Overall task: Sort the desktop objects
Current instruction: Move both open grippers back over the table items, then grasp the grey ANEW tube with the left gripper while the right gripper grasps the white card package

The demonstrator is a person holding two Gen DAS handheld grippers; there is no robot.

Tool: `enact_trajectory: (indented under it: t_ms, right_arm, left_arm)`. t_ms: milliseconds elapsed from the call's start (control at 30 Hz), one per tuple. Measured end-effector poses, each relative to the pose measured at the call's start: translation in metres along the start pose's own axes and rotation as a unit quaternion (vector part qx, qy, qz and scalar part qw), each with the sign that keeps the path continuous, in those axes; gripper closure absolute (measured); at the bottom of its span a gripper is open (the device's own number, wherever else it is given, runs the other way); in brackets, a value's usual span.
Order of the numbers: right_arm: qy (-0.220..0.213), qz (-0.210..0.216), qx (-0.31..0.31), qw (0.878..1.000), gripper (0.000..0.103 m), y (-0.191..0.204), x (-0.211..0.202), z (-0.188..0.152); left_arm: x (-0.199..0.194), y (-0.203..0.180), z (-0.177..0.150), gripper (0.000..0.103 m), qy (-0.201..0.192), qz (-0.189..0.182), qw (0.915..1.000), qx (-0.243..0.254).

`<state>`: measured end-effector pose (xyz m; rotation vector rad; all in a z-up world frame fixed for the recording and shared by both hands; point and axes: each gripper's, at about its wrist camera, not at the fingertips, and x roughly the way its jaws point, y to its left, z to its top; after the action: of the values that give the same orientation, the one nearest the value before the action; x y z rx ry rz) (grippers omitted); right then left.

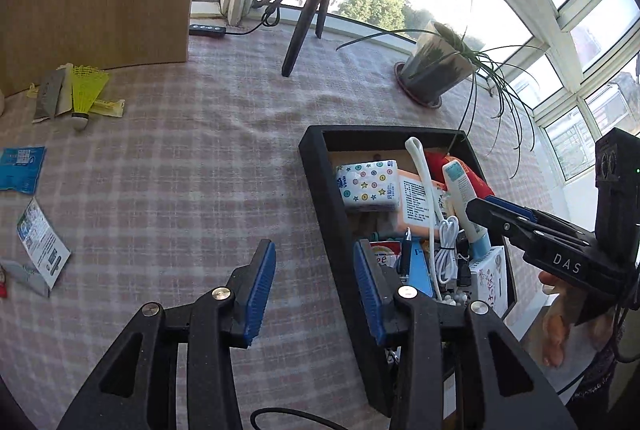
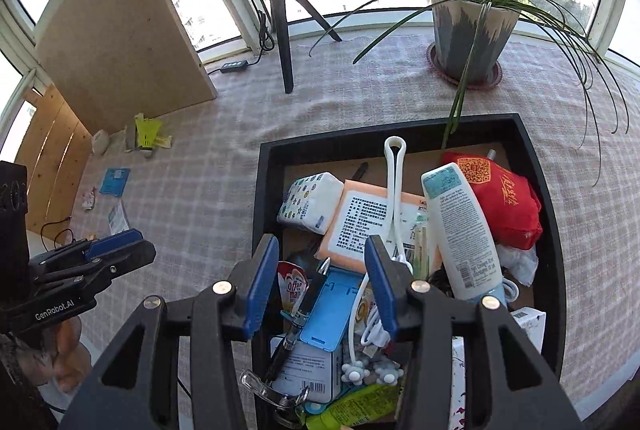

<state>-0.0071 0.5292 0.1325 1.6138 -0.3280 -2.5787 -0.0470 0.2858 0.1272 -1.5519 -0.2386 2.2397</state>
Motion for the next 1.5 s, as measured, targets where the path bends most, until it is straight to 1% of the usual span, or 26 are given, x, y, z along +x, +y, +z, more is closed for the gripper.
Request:
enact_trajectory:
  t_ms: [100,233,300,400,467,567,700,767,833,933,1033,1200,1300,1367,1500]
  right_arm:
    - [0.006,0.011,-0.023,1.000,0.059,0.030,0.005,0.003]
    - [0.012,0.028,-0.057,0.998,0.059,0.077,0.014,0.007]
    - [0.018,0.039,-0.075,0.996,0.059,0.101,0.021,0.008]
    - [0.029,0.053,-0.106,0.992,0.059,0.140,0.036,0.010]
    - [0.039,0.064,-0.124,0.989,0.059,0.164,0.047,0.012]
    - [0.059,0.087,-0.146,0.984,0.059,0.197,0.065,0.013]
    - [0.087,0.110,-0.179,0.974,0.059,0.242,0.091,0.014]
    - [0.099,0.118,-0.192,0.969,0.059,0.264,0.104,0.014]
    - [0.111,0.125,-0.205,0.964,0.059,0.283,0.117,0.014]
    - [0.126,0.131,-0.225,0.957,0.059,0.311,0.137,0.010]
    - [0.138,0.134,-0.237,0.952,0.059,0.334,0.155,0.005]
    - [0.157,0.140,-0.249,0.946,0.059,0.358,0.182,-0.004]
    - [0.160,0.134,-0.258,0.943,0.059,0.367,0.191,-0.007]
    - [0.159,0.124,-0.266,0.943,0.059,0.370,0.196,-0.008]
    - [0.163,0.125,-0.261,0.943,0.058,0.365,0.202,-0.006]
  left_arm:
    - [-0.012,0.038,-0.004,0.065,-0.007,0.017,0.9994,-0.031]
    - [-0.027,0.091,-0.013,0.065,-0.014,0.048,0.9960,-0.074]
    - [-0.033,0.118,-0.019,0.065,-0.019,0.062,0.9930,-0.099]
    - [-0.041,0.159,-0.028,0.065,-0.025,0.083,0.9861,-0.142]
    - [-0.044,0.186,-0.034,0.065,-0.028,0.095,0.9801,-0.172]
    - [-0.046,0.225,-0.041,0.065,-0.026,0.096,0.9695,-0.224]
    - [-0.048,0.272,-0.051,0.065,-0.034,0.104,0.9497,-0.293]
    - [-0.047,0.289,-0.054,0.065,-0.037,0.107,0.9400,-0.322]
    - [-0.042,0.302,-0.055,0.066,-0.037,0.112,0.9318,-0.343]
    - [-0.034,0.313,-0.054,0.066,-0.035,0.124,0.9244,-0.359]
    - [-0.026,0.318,-0.053,0.066,-0.032,0.138,0.9210,-0.363]
    - [-0.016,0.321,-0.054,0.066,-0.026,0.165,0.9157,-0.366]
    - [-0.008,0.321,-0.055,0.068,-0.020,0.184,0.9141,-0.361]
    - [-0.005,0.323,-0.058,0.070,-0.021,0.185,0.9130,-0.363]
    - [-0.005,0.321,-0.059,0.071,-0.021,0.192,0.9212,-0.338]
